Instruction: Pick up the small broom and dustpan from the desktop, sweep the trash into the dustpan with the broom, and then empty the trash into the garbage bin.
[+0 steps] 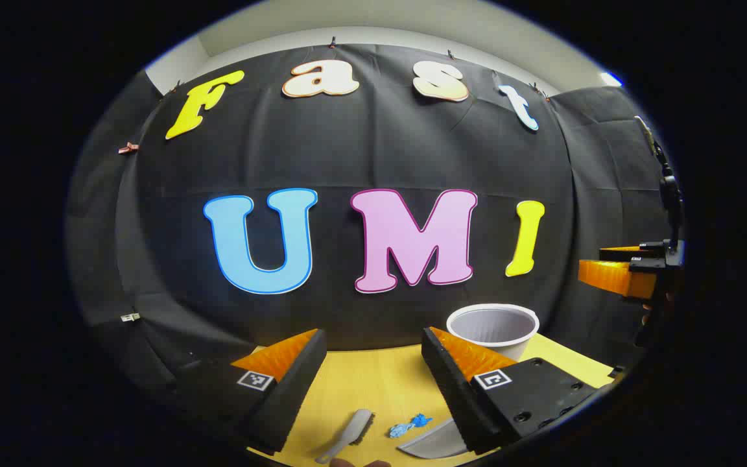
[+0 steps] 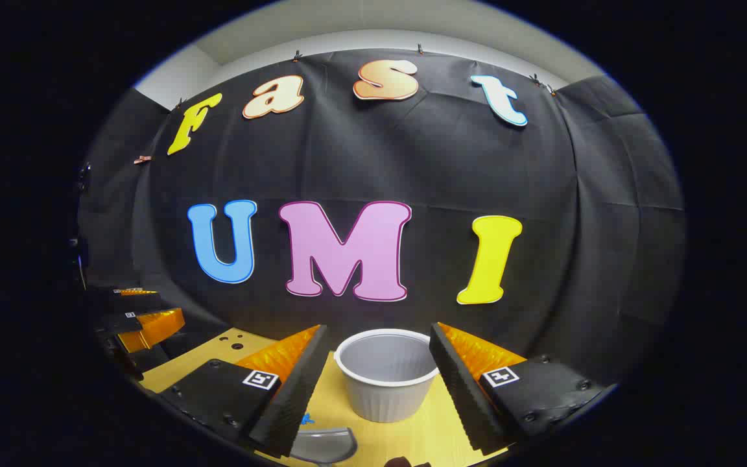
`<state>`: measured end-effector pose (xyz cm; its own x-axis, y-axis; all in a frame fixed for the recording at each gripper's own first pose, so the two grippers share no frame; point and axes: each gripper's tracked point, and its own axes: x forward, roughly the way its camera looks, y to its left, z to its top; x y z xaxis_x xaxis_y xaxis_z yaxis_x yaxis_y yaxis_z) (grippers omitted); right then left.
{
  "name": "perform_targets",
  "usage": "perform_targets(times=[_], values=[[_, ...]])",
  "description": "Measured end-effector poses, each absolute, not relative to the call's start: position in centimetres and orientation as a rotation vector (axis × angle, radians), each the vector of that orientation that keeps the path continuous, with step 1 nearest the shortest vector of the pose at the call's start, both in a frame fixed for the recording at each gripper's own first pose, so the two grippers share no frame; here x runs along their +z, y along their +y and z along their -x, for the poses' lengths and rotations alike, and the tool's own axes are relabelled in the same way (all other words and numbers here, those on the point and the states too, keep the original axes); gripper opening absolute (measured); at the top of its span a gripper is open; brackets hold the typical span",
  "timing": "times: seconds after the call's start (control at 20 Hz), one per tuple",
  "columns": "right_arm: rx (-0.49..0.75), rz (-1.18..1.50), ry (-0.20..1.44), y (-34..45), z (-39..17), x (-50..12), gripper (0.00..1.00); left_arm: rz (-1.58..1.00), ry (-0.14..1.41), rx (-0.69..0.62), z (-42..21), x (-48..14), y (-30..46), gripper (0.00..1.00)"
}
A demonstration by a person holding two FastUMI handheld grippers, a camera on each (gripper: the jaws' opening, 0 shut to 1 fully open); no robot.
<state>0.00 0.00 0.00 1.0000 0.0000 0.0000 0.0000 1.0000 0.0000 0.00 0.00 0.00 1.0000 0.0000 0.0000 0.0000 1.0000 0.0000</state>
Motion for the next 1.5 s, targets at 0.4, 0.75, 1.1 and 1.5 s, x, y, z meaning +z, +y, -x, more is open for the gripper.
perform_targets(times=[0.4,0.75,1.1,1.5], values=[[-0.07,0.021,-0.034,4.2,1.2,0.8,0.98,-0.038,-0.003,-0.078,1.0,-0.9,2.8,0.96],[-0.076,0.031,-0.035,5.3,1.4,0.8,0.96,-0.022,-0.012,-0.074,1.1,-1.2,4.6,0.96],[0.125,0.116,0.34,7.0,4.3,-10.0,0.96,-0.002,0.018,-0.047,0.6,-2.6,5.2,0.96],[0.261,0.192,0.856,7.1,10.9,-27.5,0.97,-0.006,0.068,-0.024,1.2,-4.8,6.3,0.96]])
